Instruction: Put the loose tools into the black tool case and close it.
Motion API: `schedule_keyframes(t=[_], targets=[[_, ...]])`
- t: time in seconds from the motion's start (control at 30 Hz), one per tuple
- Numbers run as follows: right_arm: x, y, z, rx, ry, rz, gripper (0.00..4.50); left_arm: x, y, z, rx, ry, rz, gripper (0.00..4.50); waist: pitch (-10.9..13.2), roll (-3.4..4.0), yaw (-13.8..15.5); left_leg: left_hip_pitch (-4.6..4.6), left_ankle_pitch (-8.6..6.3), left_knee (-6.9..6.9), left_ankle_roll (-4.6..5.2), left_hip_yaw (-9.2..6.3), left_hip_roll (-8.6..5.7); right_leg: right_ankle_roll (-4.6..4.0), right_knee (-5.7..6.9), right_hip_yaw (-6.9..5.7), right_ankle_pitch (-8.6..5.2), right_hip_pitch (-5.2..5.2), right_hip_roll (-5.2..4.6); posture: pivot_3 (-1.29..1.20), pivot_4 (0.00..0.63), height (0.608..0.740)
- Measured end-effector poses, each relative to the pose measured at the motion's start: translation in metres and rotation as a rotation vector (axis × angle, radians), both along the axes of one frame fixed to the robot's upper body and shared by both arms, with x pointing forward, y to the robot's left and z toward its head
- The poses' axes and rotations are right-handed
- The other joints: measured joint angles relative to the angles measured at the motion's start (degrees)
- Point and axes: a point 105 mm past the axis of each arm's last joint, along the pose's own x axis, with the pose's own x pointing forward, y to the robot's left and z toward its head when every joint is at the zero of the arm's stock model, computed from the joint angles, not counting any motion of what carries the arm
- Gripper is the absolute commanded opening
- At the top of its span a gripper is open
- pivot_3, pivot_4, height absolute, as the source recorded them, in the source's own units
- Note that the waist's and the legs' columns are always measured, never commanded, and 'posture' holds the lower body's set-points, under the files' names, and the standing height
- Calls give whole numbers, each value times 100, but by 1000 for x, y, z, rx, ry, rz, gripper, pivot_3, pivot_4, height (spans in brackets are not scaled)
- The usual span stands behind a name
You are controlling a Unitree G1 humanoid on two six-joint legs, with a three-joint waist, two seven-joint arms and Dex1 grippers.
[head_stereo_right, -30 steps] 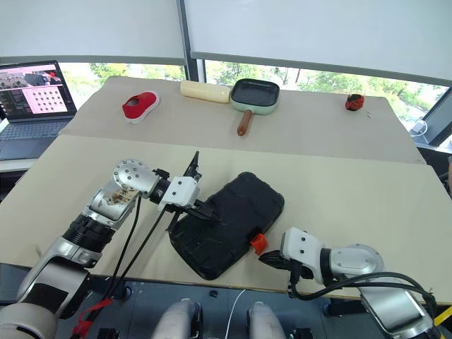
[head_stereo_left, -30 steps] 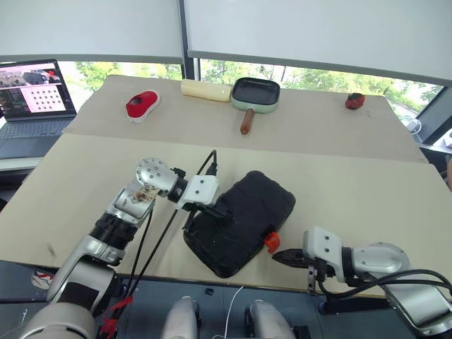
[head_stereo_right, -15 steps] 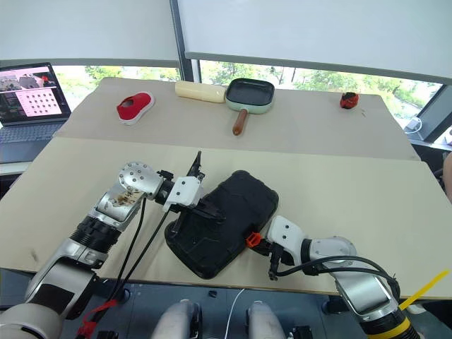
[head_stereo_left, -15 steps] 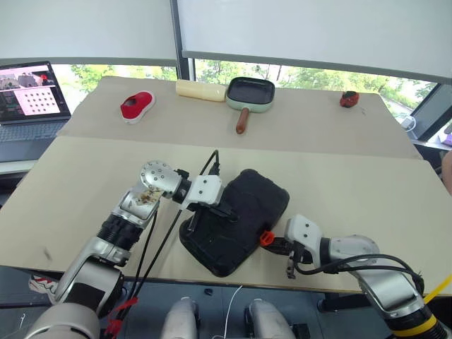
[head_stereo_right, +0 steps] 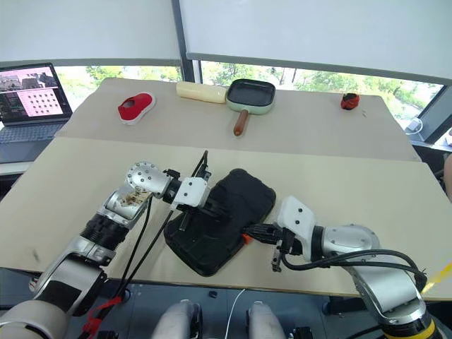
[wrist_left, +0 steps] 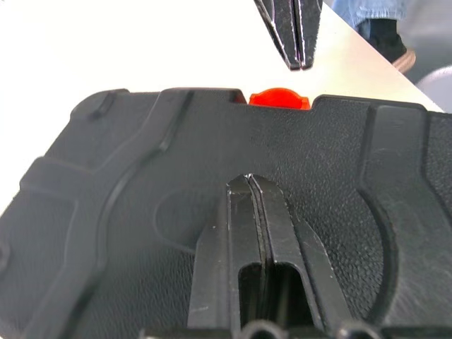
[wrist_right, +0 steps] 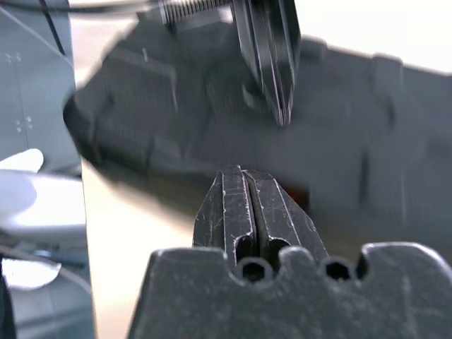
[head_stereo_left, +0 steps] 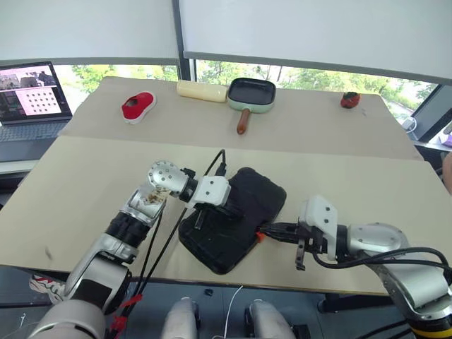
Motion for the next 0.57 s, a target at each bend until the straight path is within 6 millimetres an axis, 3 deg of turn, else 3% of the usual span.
schedule_keyframes(t=[0.07, 0.17, 0.3, 0.4, 0.47, 0.57], targets=[[1, -18, 5, -8, 11, -37, 1128, 4, 20, 4, -2, 63, 86, 1062, 1, 1, -38, 1, 0, -2, 0, 0, 3, -2, 6, 2, -1, -3, 3, 0, 150, 740], [-4, -47, 14, -16, 41, -76, 2205, 6, 70, 12, -1, 174, 259, 2231, 4, 6, -88, 3, 0, -12, 0, -5, 5, -8, 9, -1, -7, -8, 5, 0, 150, 740], [-21, -76, 33, 8, 120, -60, 3394, -8, 135, 16, 26, 310, 455, 3474, 23, 8, -99, -2, -1, -15, 0, -7, 5, -10, 8, -5, -11, -13, 0, 0, 150, 740], [-33, -100, 48, -8, 176, -69, 4448, -19, 178, 34, 19, 350, 599, 4465, 37, -11, -51, -2, -1, -15, -1, -5, 6, -9, -3, -9, -13, -12, -6, 0, 150, 740], [-38, -108, 52, 1, 195, -64, 4491, -25, 193, 41, 7, 354, 641, 4499, 37, -10, 6, 2, -2, -15, -2, -3, 6, -8, -13, -10, -14, -6, -12, 0, 150, 740], [-39, -115, 53, 35, 218, -67, 4491, -37, 196, 40, -31, 400, 651, 4499, 38, -10, 64, -4, -2, -15, -2, 2, 7, -10, -18, -10, -14, -9, -23, 0, 150, 740]])
